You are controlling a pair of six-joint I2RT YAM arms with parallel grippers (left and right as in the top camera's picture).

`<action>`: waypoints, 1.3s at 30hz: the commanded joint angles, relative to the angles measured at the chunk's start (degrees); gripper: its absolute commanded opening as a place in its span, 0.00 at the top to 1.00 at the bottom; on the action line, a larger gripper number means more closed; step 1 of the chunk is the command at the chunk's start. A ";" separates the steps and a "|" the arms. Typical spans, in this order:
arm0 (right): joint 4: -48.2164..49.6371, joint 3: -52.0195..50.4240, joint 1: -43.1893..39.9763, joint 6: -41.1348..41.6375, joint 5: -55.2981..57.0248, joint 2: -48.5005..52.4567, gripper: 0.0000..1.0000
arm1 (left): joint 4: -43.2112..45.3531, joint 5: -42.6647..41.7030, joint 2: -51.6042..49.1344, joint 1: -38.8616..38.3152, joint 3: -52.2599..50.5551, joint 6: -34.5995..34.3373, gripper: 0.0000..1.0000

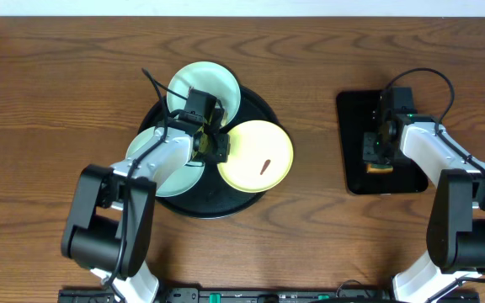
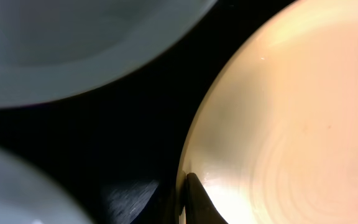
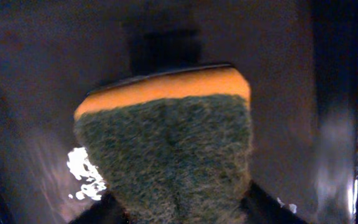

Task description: Clean dirty plates on tray and stack at the side

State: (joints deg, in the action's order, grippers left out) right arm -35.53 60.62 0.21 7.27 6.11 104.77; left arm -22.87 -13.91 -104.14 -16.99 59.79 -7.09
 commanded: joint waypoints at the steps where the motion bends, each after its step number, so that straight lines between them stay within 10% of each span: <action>1: -0.63 -0.55 -0.13 0.13 1.09 0.13 0.99 | -1.18 4.72 3.98 0.07 -0.26 -1.18 0.93; 22: -2.16 0.22 -0.39 -5.11 4.11 -2.84 0.99 | -0.17 9.86 4.70 0.04 -0.26 -5.42 0.92; 28: -3.13 0.22 -0.33 -4.11 3.91 -2.84 0.99 | 0.85 2.45 4.52 0.04 -0.26 -0.17 0.62; 39: -3.69 0.22 -0.33 -4.13 3.93 -2.84 0.99 | 2.91 -5.97 -0.66 0.39 -0.26 2.21 0.52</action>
State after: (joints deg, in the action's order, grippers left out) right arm -39.20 60.53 0.16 3.38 9.04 103.35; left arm -20.16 -16.80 -102.61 -16.99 59.75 -6.52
